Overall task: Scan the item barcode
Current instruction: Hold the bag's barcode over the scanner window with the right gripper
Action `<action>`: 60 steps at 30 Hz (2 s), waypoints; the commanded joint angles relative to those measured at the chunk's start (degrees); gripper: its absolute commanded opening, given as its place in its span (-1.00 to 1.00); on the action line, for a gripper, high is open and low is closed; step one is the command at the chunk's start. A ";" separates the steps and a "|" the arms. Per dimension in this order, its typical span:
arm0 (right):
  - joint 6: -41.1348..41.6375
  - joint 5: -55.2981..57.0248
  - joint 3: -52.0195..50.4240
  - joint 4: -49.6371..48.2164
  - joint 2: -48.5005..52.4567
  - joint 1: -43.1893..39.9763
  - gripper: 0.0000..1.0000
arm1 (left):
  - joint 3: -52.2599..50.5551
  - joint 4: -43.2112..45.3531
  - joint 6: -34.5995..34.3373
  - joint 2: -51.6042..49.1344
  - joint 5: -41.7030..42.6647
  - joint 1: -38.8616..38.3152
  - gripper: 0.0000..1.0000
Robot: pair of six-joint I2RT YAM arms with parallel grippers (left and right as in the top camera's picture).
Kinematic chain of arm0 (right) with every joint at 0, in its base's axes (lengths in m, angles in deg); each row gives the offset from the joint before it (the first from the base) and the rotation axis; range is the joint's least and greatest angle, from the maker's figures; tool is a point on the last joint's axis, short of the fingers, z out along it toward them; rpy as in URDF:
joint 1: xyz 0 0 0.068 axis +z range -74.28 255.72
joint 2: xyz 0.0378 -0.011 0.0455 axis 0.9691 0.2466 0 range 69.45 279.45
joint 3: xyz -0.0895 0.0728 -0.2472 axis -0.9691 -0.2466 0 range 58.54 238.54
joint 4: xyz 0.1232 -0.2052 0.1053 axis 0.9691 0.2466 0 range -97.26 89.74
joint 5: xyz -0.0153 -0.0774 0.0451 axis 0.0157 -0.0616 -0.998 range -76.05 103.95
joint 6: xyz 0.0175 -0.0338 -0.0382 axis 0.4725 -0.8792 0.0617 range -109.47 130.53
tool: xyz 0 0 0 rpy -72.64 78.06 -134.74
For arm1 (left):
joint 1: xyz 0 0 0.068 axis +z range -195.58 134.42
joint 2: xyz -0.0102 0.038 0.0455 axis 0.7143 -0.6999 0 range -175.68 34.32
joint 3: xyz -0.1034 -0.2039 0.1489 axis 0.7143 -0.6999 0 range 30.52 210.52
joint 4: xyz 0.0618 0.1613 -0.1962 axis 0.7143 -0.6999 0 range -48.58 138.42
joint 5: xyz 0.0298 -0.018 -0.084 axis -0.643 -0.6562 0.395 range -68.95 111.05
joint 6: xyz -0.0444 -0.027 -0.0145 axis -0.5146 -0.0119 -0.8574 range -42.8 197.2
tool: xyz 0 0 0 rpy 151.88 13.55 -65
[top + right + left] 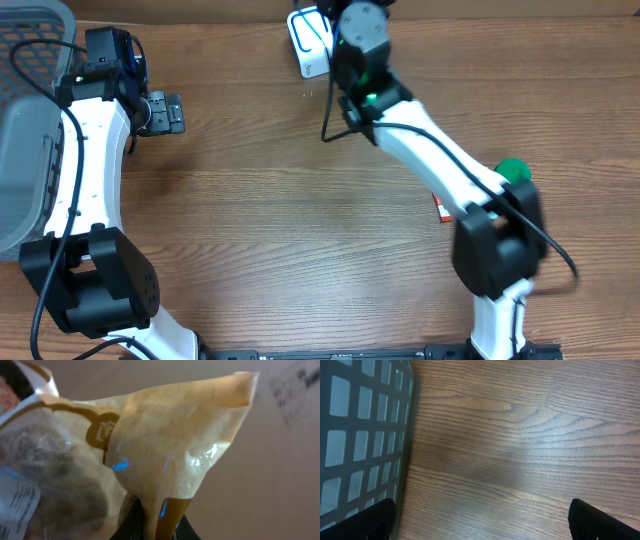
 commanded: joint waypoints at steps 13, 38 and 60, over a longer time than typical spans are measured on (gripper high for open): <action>-11.76 -0.33 0.70 -16.17 15.08 -0.66 -0.93 | 0.98 0.13 1.07 -0.04 -0.33 -0.02 0.99; -8.57 -7.28 5.18 -21.00 20.76 -3.56 -0.93 | 0.98 0.26 1.07 -0.04 -0.33 -0.02 0.99; -4.11 -7.78 16.55 -16.04 29.16 -3.58 -0.93 | 0.98 0.26 1.07 -0.04 -0.33 -0.02 0.99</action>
